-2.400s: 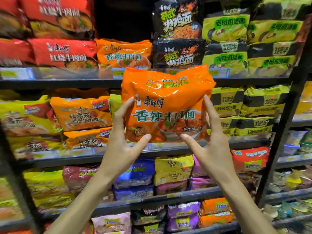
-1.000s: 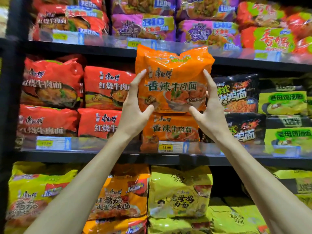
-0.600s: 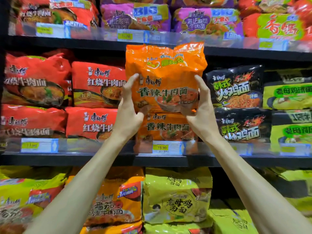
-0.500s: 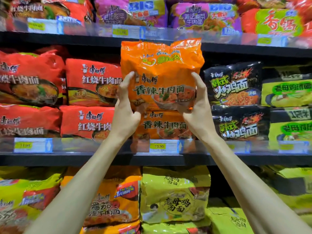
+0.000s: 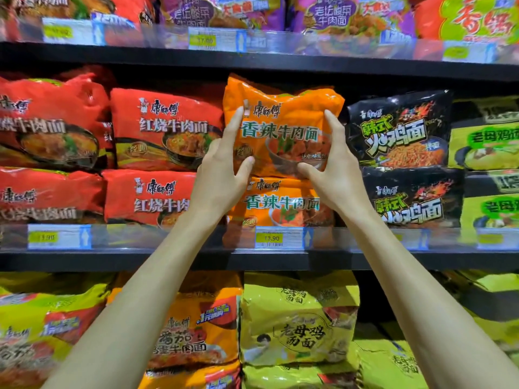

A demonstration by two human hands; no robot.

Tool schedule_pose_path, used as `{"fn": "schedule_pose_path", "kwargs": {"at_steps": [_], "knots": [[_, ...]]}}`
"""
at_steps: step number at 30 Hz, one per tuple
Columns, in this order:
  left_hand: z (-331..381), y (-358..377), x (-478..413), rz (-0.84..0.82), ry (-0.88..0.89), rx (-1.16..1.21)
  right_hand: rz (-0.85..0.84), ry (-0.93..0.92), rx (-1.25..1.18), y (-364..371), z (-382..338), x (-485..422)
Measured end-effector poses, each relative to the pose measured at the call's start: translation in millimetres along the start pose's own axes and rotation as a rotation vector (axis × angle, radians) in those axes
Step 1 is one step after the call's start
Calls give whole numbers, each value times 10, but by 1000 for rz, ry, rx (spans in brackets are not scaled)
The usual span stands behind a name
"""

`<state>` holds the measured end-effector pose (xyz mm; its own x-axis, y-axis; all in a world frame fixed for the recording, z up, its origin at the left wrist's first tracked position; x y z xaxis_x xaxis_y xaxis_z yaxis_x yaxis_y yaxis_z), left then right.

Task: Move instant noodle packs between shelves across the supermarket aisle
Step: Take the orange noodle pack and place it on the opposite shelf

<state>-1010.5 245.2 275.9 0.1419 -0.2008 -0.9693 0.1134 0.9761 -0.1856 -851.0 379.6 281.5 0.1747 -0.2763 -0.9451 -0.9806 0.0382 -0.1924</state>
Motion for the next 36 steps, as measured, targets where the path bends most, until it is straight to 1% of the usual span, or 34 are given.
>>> {"fn": "schedule_pose_path", "kwargs": {"at_steps": [4, 8, 13, 17, 22, 28, 36], "knots": [[28, 10, -113, -56, -78, -68, -12, 67, 41, 6, 0, -82], [31, 19, -123, -85, -103, -101, 1, 69, 68, -15, -59, -35], [83, 38, -168, -59, -198, -38, 49, 74, 124, -10, -90, 15], [95, 70, -154, -42, -215, -48, 58, 90, 166, -5, -112, 21], [111, 46, -106, -60, -205, -86, 30, 122, 212, -15, -148, 9], [130, -115, -73, -56, -150, -286, -81, 108, 227, -93, -199, -2], [189, -274, -2, -72, -86, -308, -138, 115, 252, -318, -379, 41]]}}
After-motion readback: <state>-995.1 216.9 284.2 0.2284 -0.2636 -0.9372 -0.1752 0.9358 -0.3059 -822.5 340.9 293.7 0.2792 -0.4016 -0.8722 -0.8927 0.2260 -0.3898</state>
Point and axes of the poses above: each hand's wrist, its own x-axis away from the middle knuckle, its own y-axis out of the palm, z = x × y, the point moved 2 cm from there along -x, towards the middle knuckle, and after that the axes turned 1 degree about x, right-handed, at the moved point
